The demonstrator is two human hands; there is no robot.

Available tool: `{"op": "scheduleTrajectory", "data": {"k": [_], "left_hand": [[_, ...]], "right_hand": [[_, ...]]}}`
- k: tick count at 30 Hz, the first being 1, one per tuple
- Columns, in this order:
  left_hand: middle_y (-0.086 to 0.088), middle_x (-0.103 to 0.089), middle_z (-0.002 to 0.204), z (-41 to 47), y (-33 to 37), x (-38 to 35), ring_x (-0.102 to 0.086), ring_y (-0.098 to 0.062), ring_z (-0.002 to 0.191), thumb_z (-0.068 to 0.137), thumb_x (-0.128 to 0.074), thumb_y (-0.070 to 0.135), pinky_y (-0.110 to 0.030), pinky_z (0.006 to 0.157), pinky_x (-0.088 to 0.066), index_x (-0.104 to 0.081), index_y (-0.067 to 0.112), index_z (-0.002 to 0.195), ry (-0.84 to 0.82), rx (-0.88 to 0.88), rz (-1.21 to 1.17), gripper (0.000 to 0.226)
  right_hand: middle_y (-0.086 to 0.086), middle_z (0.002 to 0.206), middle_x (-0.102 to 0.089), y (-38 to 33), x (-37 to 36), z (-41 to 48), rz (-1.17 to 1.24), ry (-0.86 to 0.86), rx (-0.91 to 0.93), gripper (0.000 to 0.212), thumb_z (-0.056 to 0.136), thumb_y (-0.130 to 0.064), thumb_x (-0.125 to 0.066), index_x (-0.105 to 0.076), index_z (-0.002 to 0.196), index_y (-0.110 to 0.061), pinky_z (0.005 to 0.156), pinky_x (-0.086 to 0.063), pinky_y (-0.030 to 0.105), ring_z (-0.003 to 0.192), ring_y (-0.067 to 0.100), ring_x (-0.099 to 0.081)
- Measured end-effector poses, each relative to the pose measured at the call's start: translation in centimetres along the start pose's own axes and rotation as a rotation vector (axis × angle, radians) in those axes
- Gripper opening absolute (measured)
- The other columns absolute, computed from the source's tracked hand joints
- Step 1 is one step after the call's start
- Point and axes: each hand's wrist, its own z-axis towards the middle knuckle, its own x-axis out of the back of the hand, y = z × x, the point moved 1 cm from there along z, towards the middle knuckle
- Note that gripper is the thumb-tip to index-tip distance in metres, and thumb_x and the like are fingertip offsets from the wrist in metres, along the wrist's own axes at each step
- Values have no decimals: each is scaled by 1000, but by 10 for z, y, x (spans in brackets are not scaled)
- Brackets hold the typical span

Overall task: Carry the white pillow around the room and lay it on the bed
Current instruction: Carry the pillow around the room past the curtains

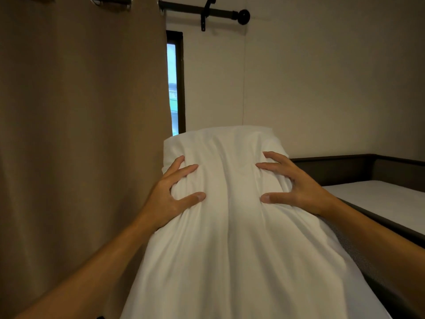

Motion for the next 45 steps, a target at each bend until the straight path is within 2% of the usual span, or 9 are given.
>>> {"op": "scheduleTrajectory", "data": {"k": [3, 11, 22, 26, 32, 34, 38, 42, 45], "left_hand": [[24, -22, 155, 24, -29, -3, -25, 11, 135, 66, -68, 62, -7, 98, -26, -47, 49, 132, -25, -12, -20, 71], [17, -25, 155, 74, -96, -2, -18, 26, 129, 65, -69, 59, 6, 92, -19, -49, 48, 128, -82, -73, -91, 67], [19, -25, 155, 111, -153, -4, -21, 19, 134, 63, -70, 61, 2, 98, -21, -51, 47, 129, -104, -101, -175, 70], [18, -25, 156, 124, -161, -11, -21, 16, 136, 64, -70, 58, -1, 100, -22, -51, 43, 131, -109, -125, -194, 71], [19, -26, 155, 146, -166, -29, -24, 11, 137, 66, -71, 56, -1, 100, -24, -52, 41, 132, -104, -155, -232, 70], [19, -27, 155, 156, -164, -36, -26, 8, 138, 67, -72, 54, -3, 102, -25, -52, 41, 132, -105, -170, -236, 69], [16, -28, 155, 184, -153, -53, -28, 5, 138, 66, -71, 56, -23, 111, -28, -52, 42, 131, -104, -217, -247, 69], [14, -29, 155, 226, -135, -70, -26, 7, 138, 64, -71, 61, -25, 112, -27, -52, 48, 128, -113, -271, -269, 68], [13, -31, 155, 260, -119, -86, -26, 7, 138, 62, -70, 62, -24, 111, -27, -53, 47, 128, -120, -308, -272, 69]], "right_hand": [[-30, 147, -29, 16, -10, 20, -15, 18, -31, 70, 60, -53, -81, -54, 124, -53, 102, -24, 19, 131, -16, -26], [-27, 148, -30, 41, -41, 68, -64, 63, -113, 70, 60, -50, -81, -55, 125, -50, 104, -25, 20, 134, -13, -26], [-30, 147, -29, 49, -61, 106, -134, 74, -187, 68, 60, -49, -82, -55, 123, -52, 104, -25, 22, 132, -15, -25], [-29, 147, -29, 52, -57, 112, -166, 83, -202, 68, 60, -51, -81, -55, 123, -52, 105, -25, 23, 133, -13, -26], [-31, 146, -29, 62, -42, 118, -201, 102, -192, 68, 60, -52, -81, -55, 123, -53, 96, -24, 9, 129, -21, -25], [-31, 146, -29, 65, -33, 119, -227, 107, -193, 68, 60, -54, -80, -54, 123, -54, 98, -25, 11, 130, -19, -26], [-25, 148, -31, 70, -7, 123, -259, 142, -196, 68, 60, -53, -79, -56, 124, -50, 104, -26, 21, 134, -10, -29], [-21, 149, -32, 72, 28, 127, -286, 192, -217, 67, 63, -48, -77, -55, 126, -46, 107, -26, 31, 135, 3, -32], [-22, 148, -33, 76, 57, 130, -301, 238, -222, 64, 65, -44, -77, -56, 125, -46, 104, -26, 26, 133, 0, -33]]}}
